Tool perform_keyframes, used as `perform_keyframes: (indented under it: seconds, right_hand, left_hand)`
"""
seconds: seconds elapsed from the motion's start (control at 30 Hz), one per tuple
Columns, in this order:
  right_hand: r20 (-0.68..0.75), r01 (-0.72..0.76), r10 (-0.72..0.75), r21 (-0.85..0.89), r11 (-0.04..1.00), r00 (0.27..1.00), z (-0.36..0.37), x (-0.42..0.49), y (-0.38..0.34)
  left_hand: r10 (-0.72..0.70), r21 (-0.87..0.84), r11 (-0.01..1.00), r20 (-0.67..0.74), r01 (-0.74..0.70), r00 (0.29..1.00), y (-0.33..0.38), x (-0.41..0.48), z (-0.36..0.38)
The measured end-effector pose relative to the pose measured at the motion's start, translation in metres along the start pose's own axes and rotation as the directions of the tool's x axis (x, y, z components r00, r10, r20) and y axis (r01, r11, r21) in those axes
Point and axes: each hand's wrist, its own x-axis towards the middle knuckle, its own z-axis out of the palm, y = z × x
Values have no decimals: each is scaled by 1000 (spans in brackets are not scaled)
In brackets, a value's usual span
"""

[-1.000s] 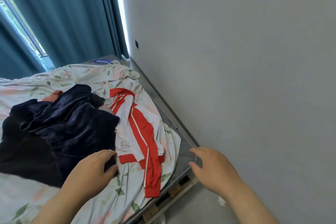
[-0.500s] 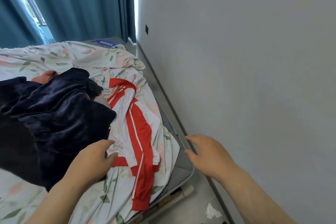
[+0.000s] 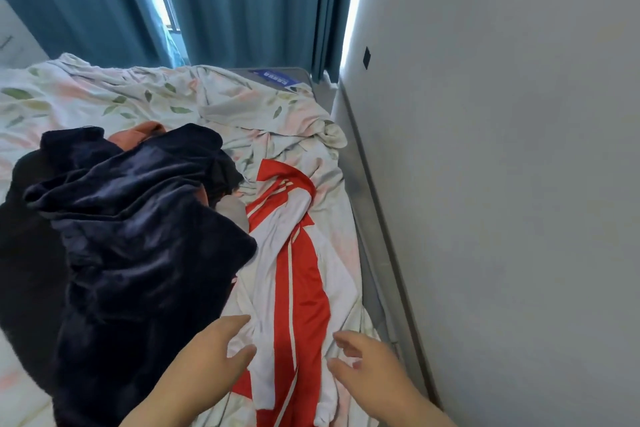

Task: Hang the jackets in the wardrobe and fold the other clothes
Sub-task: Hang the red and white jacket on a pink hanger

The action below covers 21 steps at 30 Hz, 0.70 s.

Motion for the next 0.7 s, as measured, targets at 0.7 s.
perform_keyframes:
  seconds: [0.7]
  right_hand:
    - [-412, -14, 102, 209, 978, 905, 62, 435, -12]
  left_hand:
    - [-154, -536, 840, -92, 81, 984, -85, 396, 88]
